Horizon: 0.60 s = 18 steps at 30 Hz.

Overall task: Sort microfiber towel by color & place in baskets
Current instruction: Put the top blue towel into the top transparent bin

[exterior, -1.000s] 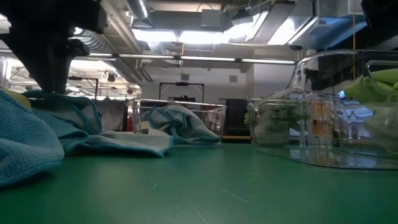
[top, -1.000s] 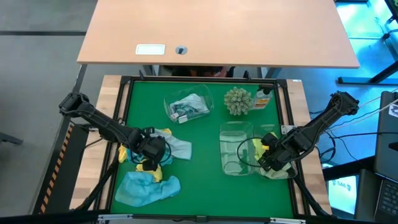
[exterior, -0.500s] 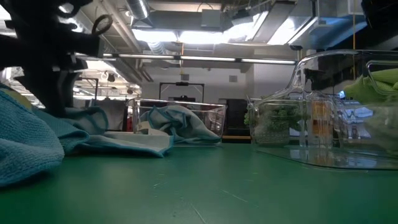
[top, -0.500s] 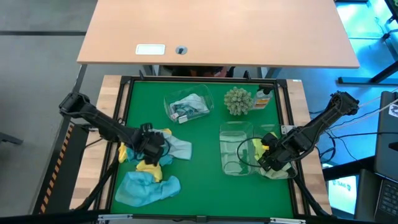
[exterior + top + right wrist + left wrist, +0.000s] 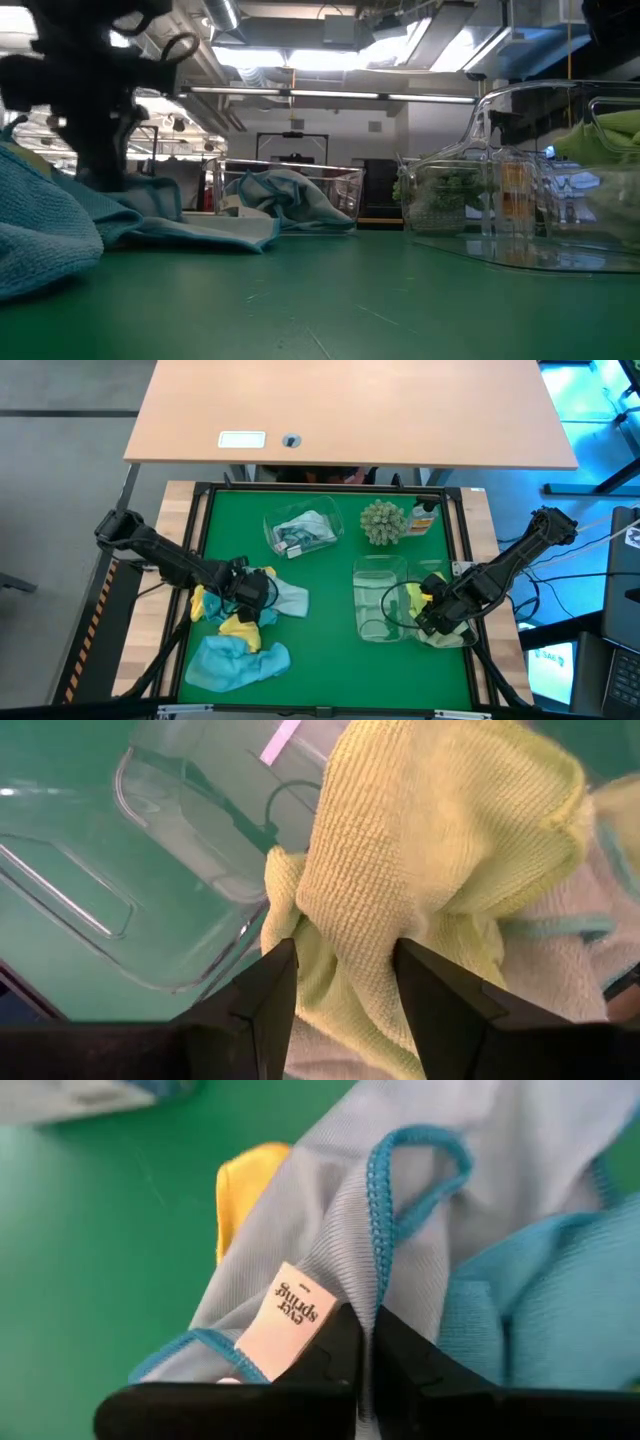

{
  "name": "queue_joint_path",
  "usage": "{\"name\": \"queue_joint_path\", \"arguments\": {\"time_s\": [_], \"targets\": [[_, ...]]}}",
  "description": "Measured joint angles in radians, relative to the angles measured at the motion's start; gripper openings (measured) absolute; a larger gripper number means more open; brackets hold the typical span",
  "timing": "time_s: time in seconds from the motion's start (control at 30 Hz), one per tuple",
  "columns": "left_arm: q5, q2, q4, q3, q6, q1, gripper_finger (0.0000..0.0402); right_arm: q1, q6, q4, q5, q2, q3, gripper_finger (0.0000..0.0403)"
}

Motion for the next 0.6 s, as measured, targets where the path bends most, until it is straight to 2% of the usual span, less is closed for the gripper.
{"name": "queue_joint_path", "arguments": {"time_s": [0.17,0.6], "targets": [[0.010,0.000,-0.080,0.129,0.072,0.021,0.0004,0.000,0.000,0.000,-0.047,-0.009,0.000,0.0170],[-0.066,0.000,-0.121,0.520,0.298,0.133,0.0002,0.000,-0.003,0.000,-0.006,-0.017,0.000,0.0170]]}}
